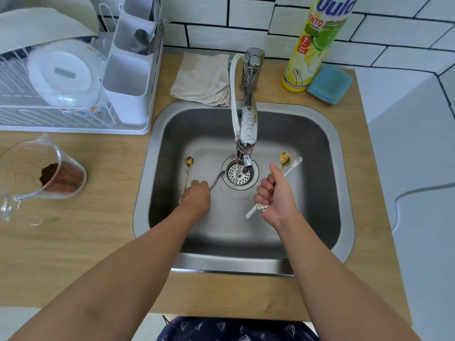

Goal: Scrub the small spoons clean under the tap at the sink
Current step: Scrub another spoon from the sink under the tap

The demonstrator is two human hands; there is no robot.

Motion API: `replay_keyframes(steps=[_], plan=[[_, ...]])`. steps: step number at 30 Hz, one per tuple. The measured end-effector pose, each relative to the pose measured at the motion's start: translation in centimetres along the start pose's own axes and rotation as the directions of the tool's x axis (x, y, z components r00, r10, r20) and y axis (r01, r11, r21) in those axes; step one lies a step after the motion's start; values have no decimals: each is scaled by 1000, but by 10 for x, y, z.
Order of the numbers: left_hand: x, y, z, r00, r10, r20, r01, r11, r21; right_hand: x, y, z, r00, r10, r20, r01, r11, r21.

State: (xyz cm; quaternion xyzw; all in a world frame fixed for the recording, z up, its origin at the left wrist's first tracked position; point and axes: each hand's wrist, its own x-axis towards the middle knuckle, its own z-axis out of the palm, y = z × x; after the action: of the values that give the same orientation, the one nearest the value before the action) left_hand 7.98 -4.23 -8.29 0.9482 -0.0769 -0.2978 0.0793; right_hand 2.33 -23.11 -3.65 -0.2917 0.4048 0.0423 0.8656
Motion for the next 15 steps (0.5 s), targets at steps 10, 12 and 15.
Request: replay_keyframes(steps=[10, 12, 15], plan=[[-21, 15, -25, 985, 66, 159, 18, 879, -477, 6, 15, -4, 965, -127, -228, 25, 915, -402], [-30, 23, -30, 968, 40, 247, 139, 737, -662, 6, 22, -3, 962, -131, -238, -2, 873, -488], [-41, 33, -31, 953, 46, 299, 209, 614, -761, 5, 34, 3, 983, -71, -171, -23, 871, -491]])
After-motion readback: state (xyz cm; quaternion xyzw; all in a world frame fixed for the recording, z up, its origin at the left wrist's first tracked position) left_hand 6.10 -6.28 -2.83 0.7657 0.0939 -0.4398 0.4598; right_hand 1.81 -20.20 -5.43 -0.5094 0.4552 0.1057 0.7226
